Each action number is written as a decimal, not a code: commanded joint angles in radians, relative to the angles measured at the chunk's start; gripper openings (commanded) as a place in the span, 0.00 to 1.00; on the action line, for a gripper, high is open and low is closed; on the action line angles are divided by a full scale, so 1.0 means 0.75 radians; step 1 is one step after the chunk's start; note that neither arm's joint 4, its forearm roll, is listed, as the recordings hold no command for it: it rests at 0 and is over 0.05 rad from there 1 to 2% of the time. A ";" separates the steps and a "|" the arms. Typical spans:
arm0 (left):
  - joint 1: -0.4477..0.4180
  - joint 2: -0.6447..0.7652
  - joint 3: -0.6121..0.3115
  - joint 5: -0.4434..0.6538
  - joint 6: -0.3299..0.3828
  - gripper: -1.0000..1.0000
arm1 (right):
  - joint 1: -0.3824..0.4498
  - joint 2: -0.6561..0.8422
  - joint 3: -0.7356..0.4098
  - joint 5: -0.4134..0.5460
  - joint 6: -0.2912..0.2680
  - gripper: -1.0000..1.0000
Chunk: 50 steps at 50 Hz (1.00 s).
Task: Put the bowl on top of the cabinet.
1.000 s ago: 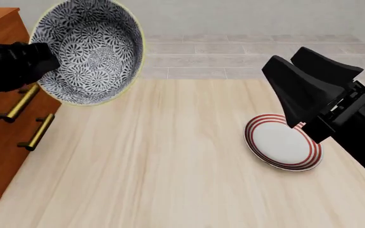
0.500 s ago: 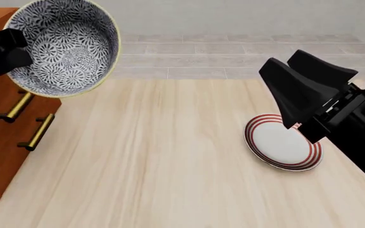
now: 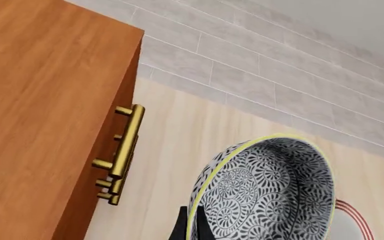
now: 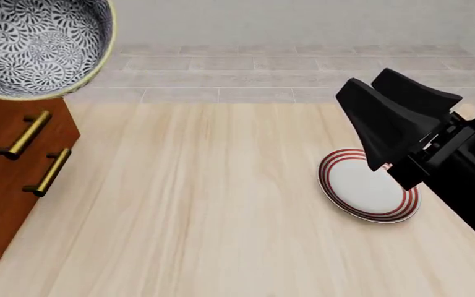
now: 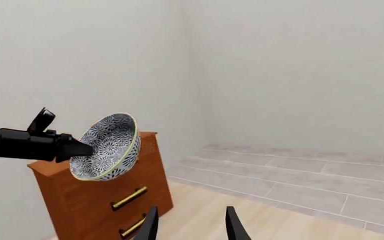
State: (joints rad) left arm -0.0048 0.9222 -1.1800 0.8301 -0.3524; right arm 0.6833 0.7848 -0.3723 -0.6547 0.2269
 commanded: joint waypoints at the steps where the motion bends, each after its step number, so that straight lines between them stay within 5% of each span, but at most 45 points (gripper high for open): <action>1: 0.118 -0.016 -0.124 0.078 0.068 0.00 | 0.004 0.000 0.004 -0.009 0.012 1.00; 28: 0.366 0.019 -0.329 0.179 0.154 0.00 | 0.010 -0.002 0.011 -0.015 0.024 1.00; 50: 0.511 0.058 -0.367 0.199 0.195 0.00 | 0.016 0.007 0.017 -0.019 0.027 1.00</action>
State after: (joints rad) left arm 0.3310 0.9481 -1.4310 0.9720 -0.2201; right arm 0.6953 0.7813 -0.3633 -0.6613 0.2448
